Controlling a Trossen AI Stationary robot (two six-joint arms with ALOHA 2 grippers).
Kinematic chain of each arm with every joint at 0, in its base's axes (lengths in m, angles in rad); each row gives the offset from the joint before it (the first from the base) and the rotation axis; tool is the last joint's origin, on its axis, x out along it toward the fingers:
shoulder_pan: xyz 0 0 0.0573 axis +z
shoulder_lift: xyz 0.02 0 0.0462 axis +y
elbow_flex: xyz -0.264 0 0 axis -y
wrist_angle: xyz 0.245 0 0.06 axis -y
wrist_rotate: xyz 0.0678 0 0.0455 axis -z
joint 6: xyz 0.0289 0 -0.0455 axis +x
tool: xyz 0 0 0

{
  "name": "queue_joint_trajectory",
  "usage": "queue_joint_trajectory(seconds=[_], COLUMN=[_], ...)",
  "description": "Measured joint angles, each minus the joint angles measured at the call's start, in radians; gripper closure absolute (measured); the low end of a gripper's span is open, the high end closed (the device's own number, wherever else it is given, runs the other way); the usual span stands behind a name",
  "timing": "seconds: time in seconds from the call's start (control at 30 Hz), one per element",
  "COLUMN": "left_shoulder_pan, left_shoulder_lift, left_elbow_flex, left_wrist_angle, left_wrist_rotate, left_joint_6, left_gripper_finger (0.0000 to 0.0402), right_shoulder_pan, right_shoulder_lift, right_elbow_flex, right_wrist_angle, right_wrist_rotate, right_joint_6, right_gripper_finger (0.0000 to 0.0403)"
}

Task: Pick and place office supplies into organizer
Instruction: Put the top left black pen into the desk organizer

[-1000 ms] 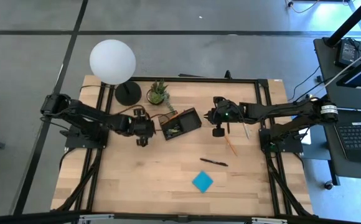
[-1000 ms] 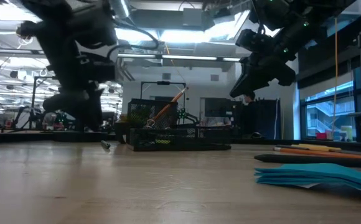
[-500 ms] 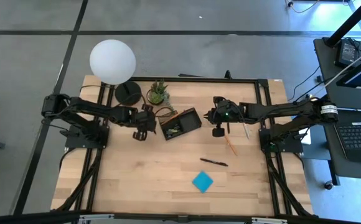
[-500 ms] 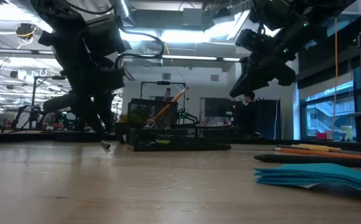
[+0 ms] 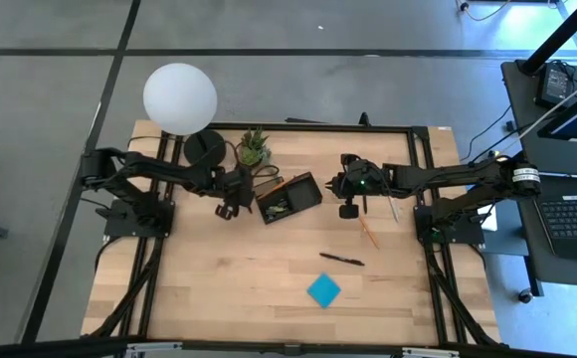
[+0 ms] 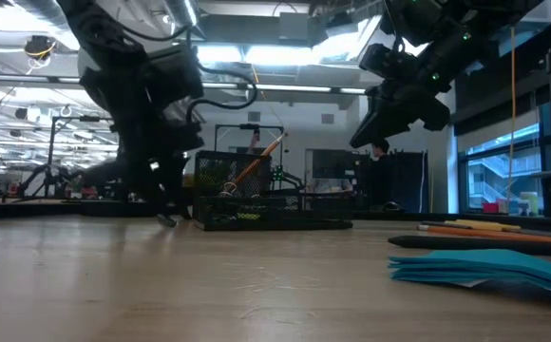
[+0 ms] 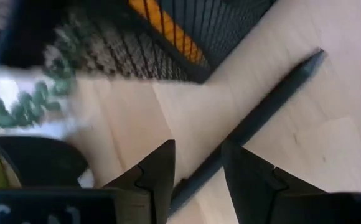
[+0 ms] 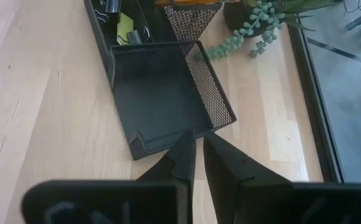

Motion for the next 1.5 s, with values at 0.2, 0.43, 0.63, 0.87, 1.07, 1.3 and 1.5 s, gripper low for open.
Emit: queue_joint_trajectory(seconds=[0.2,0.43,0.63,0.87,1.07,1.3,1.5], left_shoulder_pan=[0.001,0.001,0.001,0.009,0.003,-0.053,-0.138], left_shoulder_lift=[0.035,0.035,0.037,0.035,0.034,0.034,0.031], left_elbow_flex=[0.001,-0.004,-0.004,-0.002,-0.002,-0.002,0.000], left_wrist_angle=[0.019,-0.008,-0.020,-0.073,-0.100,-0.122,-0.174], left_wrist_rotate=[0.004,0.056,0.061,0.113,0.126,0.093,0.087], left_joint_6=[0.005,-0.042,-0.115,-0.319,-0.385,-0.456,-0.620], left_gripper_finger=[0.0270,0.0270,0.0270,0.0289,0.0326,0.0371,0.0374], right_shoulder_pan=[0.000,0.000,0.000,0.000,0.000,0.000,0.000], right_shoulder_lift=[0.000,0.000,0.001,0.001,0.001,0.001,0.001], right_elbow_flex=[0.000,0.000,0.000,0.001,0.001,0.001,0.001], right_wrist_angle=[0.001,0.004,0.015,0.016,0.015,0.015,0.014], right_wrist_rotate=[0.000,0.000,0.000,0.000,0.000,0.000,0.000], right_joint_6=[-0.004,-0.004,-0.004,-0.004,-0.004,-0.004,-0.003], right_gripper_finger=[0.0366,0.0365,0.0365,0.0366,0.0366,0.0366,0.0366])
